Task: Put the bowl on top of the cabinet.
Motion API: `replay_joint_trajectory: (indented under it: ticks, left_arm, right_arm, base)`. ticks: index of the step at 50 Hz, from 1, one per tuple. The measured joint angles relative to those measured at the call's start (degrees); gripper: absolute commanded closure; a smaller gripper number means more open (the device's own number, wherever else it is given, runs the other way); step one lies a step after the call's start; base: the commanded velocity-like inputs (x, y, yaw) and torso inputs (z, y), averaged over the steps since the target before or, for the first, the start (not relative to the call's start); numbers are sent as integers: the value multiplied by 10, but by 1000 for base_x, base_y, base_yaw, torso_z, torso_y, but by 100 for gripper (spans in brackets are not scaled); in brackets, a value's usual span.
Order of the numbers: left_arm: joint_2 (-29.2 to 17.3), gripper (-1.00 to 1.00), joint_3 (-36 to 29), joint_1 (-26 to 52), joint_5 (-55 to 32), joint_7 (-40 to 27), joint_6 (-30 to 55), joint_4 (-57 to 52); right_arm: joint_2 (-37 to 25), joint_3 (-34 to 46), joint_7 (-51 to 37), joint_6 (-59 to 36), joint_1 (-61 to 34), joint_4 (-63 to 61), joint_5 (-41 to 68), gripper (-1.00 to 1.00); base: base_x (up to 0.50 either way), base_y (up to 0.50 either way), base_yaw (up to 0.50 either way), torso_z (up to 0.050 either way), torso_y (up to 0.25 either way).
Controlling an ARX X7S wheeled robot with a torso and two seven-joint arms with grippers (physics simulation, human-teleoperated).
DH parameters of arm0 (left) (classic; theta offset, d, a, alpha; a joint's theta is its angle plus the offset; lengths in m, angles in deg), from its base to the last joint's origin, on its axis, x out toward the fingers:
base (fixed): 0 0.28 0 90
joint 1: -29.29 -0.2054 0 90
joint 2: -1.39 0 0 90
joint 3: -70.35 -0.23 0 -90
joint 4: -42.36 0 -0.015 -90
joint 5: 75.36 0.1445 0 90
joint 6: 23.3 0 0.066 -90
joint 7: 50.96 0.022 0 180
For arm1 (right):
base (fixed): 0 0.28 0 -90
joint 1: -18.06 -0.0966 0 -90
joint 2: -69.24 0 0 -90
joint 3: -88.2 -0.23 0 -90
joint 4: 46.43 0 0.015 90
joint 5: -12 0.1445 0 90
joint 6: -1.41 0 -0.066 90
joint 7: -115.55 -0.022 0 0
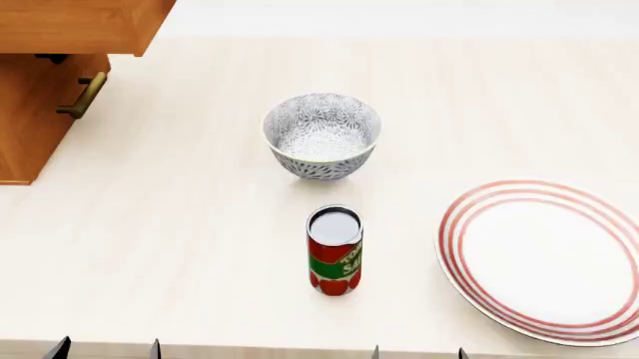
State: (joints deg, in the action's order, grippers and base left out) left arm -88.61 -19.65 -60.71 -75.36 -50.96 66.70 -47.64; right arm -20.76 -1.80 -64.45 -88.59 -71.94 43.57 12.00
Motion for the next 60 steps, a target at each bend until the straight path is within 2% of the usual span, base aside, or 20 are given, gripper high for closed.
replay_joint_trajectory:
  ticks: [8,60]
  left_arm:
    - [-8,-100,-9,0,-9,-12,0,-1]
    - [-55,-100,-67,4,-46,-71,4,1]
  right_arm:
    - [-9,13,-23,-7,-2,1,-9,-100]
    - [-60,87,-82,-6,-5,5,-12,-100]
  base:
    - [0,0,0,0,0]
    - [0,500,0,0,0]
